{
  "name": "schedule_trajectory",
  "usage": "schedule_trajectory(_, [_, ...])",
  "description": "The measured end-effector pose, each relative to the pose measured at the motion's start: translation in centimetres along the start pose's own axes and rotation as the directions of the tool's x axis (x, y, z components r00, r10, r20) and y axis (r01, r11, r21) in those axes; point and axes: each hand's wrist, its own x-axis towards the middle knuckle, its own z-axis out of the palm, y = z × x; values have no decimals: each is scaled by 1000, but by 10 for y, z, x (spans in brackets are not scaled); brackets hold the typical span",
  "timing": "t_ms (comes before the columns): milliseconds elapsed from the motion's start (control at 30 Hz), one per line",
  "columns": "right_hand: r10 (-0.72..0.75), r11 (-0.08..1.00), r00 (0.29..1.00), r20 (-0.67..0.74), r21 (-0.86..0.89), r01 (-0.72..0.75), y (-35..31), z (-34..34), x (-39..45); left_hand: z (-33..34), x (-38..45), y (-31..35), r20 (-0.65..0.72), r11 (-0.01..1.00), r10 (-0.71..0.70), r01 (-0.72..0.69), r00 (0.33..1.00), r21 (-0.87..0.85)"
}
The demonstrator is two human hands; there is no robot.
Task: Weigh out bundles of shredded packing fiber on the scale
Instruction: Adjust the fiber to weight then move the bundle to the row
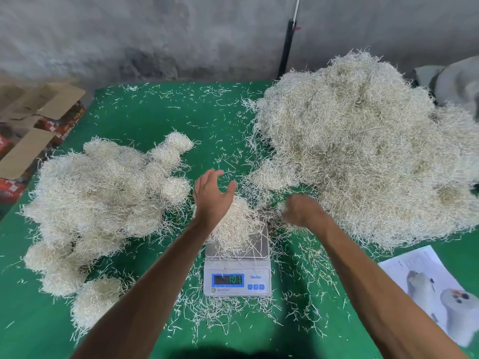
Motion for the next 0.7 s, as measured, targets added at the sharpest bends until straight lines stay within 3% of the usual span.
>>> schedule_trajectory(67, [114, 911, 985, -128, 410, -52, 7, -2, 4, 5, 4, 2, 10, 1000, -11, 11, 1000, 8])
schedule_trajectory(100, [208, 774, 966, -153, 630, -66, 9, -1, 7, 7, 6, 3, 13, 1000, -9, 9, 1000, 10])
schedule_trajectory(167, [366, 367, 928, -74, 928, -71, 13, -2, 15, 12, 9, 4, 8, 1000, -12, 12, 1000, 25])
schedule_trajectory(233, [441, -2, 897, 23, 1000, -24, 20, -9, 23, 13, 13, 5, -27, 999, -38, 39, 999, 38])
schedule_trajectory(267, [474, -93, 880, 26, 995, 21, 26, -15, 28, 12, 14, 4, -50, 998, -53, 55, 997, 41])
schedule_trajectory(300, [501, -117, 865, 4, 991, 63, 32, -22, 33, 11, 16, 4, -66, 997, -70, 73, 995, 36])
schedule_trajectory(367, [497, -81, 863, -89, 986, 149, 41, -37, 45, 7, 19, 0, -70, 993, -118, 119, 991, 14])
schedule_trajectory(433, [402, -22, 905, -138, 987, 161, 41, -47, 53, 3, 20, -7, -28, 981, -192, 191, 981, -37])
schedule_trajectory(467, [355, 94, 923, -147, 988, 121, 38, -50, 54, 1, 20, -11, -5, 972, -225, 224, 974, -72])
schedule_trajectory(500, [324, 289, 933, -155, 956, 58, 35, -48, 54, -1, 20, -14, 10, 963, -256, 256, 967, -89])
schedule_trajectory(567, [304, 659, 937, -173, 748, -75, 30, -32, 53, -5, 18, -22, 7, 948, -311, 311, 950, -61])
schedule_trajectory(600, [300, 763, 936, -186, 636, -118, 29, -21, 52, -7, 16, -27, -3, 942, -331, 331, 943, -59])
schedule_trajectory(700, [267, 906, 909, -320, 405, -124, 17, 11, 43, -12, 7, -44, -25, 897, -425, 418, 905, -142])
